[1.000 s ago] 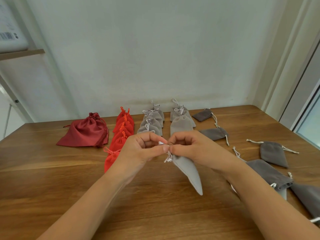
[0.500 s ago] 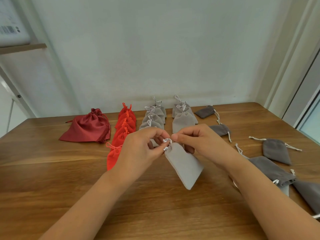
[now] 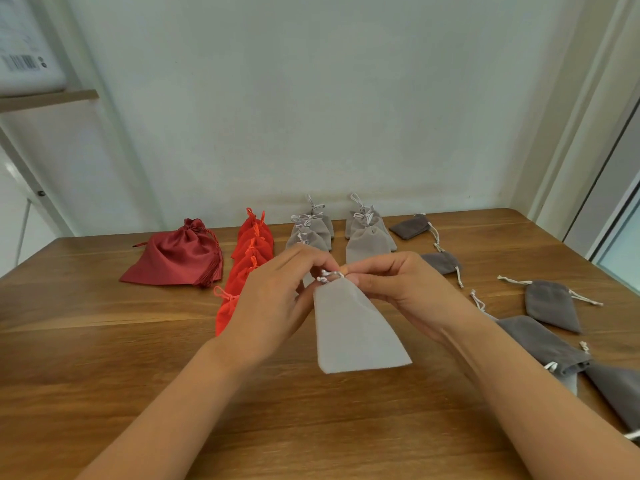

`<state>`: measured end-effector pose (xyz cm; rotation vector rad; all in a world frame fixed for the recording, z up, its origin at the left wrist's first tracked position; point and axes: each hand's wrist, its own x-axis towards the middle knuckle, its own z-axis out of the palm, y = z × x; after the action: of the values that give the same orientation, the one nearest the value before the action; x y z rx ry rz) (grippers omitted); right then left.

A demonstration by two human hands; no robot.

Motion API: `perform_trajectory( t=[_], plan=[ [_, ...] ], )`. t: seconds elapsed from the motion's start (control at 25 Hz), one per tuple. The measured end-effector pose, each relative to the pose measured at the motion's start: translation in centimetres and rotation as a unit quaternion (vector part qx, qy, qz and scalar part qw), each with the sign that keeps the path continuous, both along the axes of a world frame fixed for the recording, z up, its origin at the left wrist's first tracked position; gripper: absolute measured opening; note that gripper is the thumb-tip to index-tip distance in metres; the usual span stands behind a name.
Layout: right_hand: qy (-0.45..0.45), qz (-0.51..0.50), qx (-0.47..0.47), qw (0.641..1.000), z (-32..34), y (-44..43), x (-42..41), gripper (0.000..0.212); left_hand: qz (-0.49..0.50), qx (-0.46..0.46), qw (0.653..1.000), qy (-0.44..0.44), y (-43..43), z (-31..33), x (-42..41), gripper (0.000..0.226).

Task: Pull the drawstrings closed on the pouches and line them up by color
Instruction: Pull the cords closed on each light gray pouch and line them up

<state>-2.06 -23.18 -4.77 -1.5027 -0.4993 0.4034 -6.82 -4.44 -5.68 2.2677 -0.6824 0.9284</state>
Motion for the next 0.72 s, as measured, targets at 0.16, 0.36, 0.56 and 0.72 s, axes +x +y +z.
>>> perform_trajectory(
  t=[0.16,0.36,0.56,0.72],
  plan=[
    [-0.050,0.015,-0.025,0.998,0.02,-0.14,-0.02,0.021,-0.021,-0.026,0.999,-0.022,-0.26,-0.15,-0.10,0.009],
    [-0.101,0.021,0.006,0.995,0.27,-0.36,-0.20,0.009,-0.054,-0.085,0.994,-0.048,-0.50,-0.24,-0.13,0.016],
    [-0.098,0.062,0.036,0.993,0.11,-0.01,-0.60,0.006,-0.055,-0.079,0.995,-0.029,-0.60,0.12,-0.51,0.016],
    [-0.200,-0.048,-0.070,0.976,0.36,-0.83,0.07,0.014,-0.006,-0.118,0.991,0.058,-0.35,0.71,-0.58,0.009]
  ],
)
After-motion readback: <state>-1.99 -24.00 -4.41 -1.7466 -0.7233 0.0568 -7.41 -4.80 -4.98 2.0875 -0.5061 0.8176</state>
